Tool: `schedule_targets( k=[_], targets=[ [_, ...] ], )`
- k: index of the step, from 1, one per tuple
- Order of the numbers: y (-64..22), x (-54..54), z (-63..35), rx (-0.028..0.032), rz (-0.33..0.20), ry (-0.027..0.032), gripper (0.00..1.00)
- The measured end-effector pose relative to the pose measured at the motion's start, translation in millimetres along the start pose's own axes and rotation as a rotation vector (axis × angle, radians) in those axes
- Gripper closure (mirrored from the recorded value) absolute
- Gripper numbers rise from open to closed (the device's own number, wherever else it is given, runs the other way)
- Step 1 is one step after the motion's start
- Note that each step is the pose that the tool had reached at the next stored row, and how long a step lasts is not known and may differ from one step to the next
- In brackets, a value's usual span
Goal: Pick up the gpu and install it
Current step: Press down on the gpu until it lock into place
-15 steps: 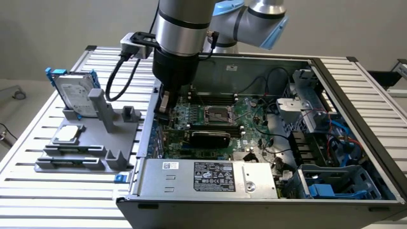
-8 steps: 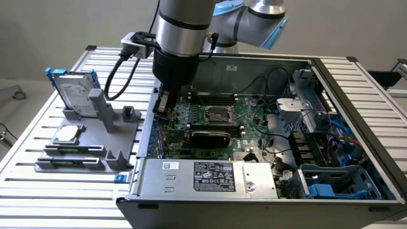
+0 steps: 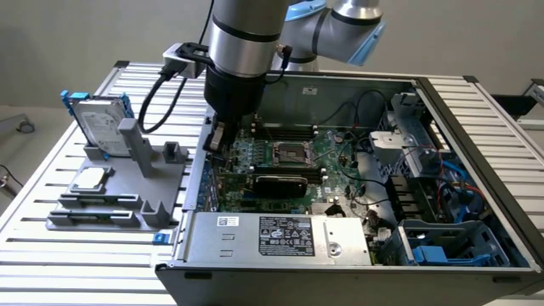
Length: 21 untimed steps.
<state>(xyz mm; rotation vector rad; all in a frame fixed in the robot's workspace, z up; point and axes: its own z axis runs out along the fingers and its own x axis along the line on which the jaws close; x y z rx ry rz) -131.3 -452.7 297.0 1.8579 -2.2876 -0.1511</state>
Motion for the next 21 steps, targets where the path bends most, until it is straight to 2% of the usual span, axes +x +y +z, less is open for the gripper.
schedule_targets(
  k=[10, 13, 15, 21],
  targets=[
    [-1.1, -0.3, 2.6, -0.0035, 0.038, -0.0076, 0.89],
    [-4.4, -1.1, 1.3, -0.0021, 0.039, -0.0103, 0.89],
    [-6.9, -1.3, -2.7, -0.0030, 0.040, -0.0069, 0.89],
    [-19.0, -3.5, -13.5, -0.0026, 0.040, -0.0050, 0.89]
  ],
)
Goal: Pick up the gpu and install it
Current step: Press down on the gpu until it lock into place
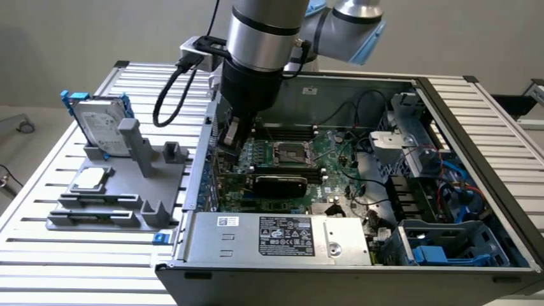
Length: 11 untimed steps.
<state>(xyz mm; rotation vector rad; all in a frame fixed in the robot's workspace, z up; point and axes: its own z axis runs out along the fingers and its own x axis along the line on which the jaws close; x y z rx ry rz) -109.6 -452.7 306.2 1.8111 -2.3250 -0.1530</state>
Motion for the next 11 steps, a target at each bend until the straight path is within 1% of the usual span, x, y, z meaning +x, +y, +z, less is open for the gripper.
schedule_targets(
  k=[2, 3, 4, 5, 6, 7, 8, 11],
  targets=[
    [-4.1, -1.0, -2.7, 0.0004, 0.000, 0.0003, 0.89],
    [-5.7, -1.4, -3.7, 0.0018, 0.000, 0.0002, 0.89],
    [-6.9, -1.6, -4.5, 0.0057, 0.001, -0.0002, 0.89],
    [-8.3, -1.9, -5.1, 0.0118, 0.001, -0.0017, 0.89],
    [-9.4, -2.2, -5.4, 0.0200, 0.001, -0.0039, 0.89],
    [-10.4, -2.5, -5.6, 0.0296, 0.001, -0.0064, 0.89],
    [-11.2, -2.7, -5.7, 0.0409, 0.002, -0.0093, 0.89],
    [-13.5, -3.2, -6.2, 0.0785, 0.002, -0.0187, 0.89]
  ],
)
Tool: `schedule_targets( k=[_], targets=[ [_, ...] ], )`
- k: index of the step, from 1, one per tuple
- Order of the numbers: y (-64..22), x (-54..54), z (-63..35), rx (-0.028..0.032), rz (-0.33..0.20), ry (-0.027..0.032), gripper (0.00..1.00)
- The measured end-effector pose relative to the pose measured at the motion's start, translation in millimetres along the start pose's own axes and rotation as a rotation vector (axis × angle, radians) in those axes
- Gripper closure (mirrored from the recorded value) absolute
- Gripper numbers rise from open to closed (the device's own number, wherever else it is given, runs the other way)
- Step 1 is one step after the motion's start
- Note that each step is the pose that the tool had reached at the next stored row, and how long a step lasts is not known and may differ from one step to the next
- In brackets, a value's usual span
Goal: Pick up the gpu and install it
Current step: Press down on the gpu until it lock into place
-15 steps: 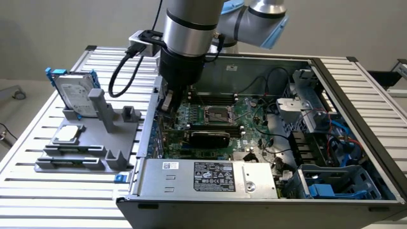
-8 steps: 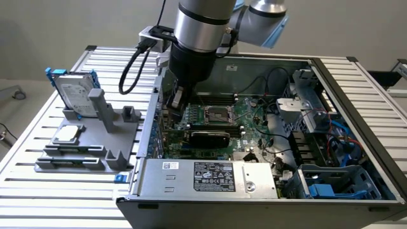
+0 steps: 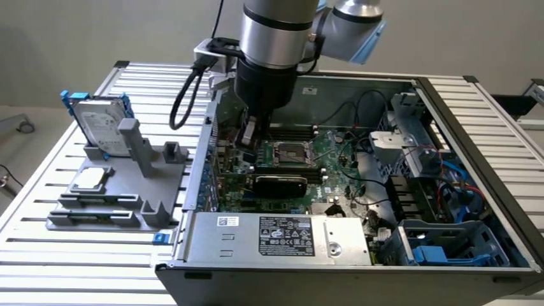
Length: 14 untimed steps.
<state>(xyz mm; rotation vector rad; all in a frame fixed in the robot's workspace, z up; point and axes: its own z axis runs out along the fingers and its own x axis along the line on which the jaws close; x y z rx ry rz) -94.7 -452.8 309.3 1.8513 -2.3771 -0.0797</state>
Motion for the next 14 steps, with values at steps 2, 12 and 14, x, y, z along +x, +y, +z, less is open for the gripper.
schedule_targets(
  k=[2, 12, 14],
  targets=[
    [-1.0, -0.2, -0.1, 0.0226, -0.002, -0.0054, 0.89],
    [-3.2, -0.5, -0.9, 0.0461, -0.007, -0.0109, 0.89],
    [-3.2, -0.5, -0.9, 0.0460, -0.007, -0.0110, 0.89]
  ],
)
